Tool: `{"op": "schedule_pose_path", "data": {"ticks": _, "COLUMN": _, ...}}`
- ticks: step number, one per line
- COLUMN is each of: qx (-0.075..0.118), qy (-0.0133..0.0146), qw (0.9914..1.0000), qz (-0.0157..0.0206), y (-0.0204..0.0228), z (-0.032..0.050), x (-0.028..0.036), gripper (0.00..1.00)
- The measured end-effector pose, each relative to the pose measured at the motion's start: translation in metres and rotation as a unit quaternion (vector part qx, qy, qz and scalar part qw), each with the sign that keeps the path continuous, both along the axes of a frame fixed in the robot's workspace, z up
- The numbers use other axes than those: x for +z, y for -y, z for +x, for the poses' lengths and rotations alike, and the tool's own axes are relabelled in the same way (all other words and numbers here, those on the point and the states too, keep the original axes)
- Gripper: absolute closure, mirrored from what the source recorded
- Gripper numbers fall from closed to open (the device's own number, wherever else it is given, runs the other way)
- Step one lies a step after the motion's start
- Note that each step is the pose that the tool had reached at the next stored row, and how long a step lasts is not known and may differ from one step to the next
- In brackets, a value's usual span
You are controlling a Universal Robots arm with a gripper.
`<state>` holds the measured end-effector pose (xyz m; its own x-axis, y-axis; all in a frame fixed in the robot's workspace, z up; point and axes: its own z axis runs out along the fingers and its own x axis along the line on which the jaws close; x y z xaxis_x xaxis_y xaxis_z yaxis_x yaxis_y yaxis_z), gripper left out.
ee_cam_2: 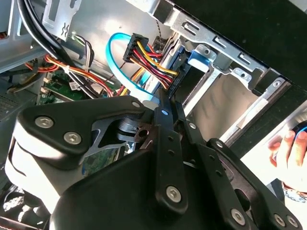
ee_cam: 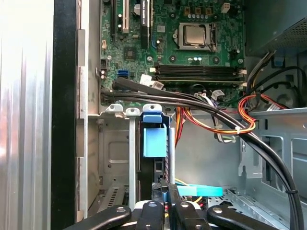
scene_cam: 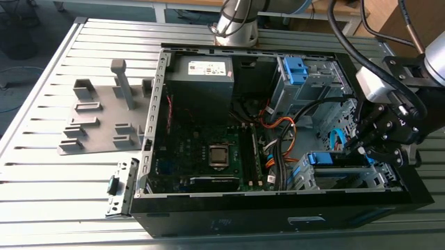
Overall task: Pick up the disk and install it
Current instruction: 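Insert the second disk wire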
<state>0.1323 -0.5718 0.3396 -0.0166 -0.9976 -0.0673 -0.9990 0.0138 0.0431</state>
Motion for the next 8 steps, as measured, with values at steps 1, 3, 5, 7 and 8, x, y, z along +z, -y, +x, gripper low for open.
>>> {"op": "schedule_pose_path", "data": {"ticks": 1, "qx": 0.0, "qy": 0.0, "qw": 1.0, "qz": 0.0, "y": 0.0001, "z": 0.0, "x": -0.0008, "gripper": 0.84}}
{"op": "schedule_pose_path", "data": {"ticks": 3, "qx": 0.0, "qy": -0.0001, "qw": 1.0, "qz": 0.0003, "y": 0.0, "z": 0.0001, "x": -0.0029, "gripper": 0.84}}
{"op": "schedule_pose_path", "data": {"ticks": 5, "qx": 0.0, "qy": -0.0001, "qw": 1.0, "qz": 0.0008, "y": 0.0, "z": 0.0002, "x": -0.0047, "gripper": 0.84}}
{"op": "schedule_pose_path", "data": {"ticks": 7, "qx": 0.0, "qy": -0.0001, "qw": 1.0, "qz": 0.0021, "y": 0.0, "z": 0.0002, "x": -0.0064, "gripper": 0.84}}
{"op": "schedule_pose_path", "data": {"ticks": 8, "qx": 0.0, "qy": -0.0001, "qw": 1.0, "qz": 0.0025, "y": 0.0001, "z": 0.0002, "x": -0.0067, "gripper": 0.84}}
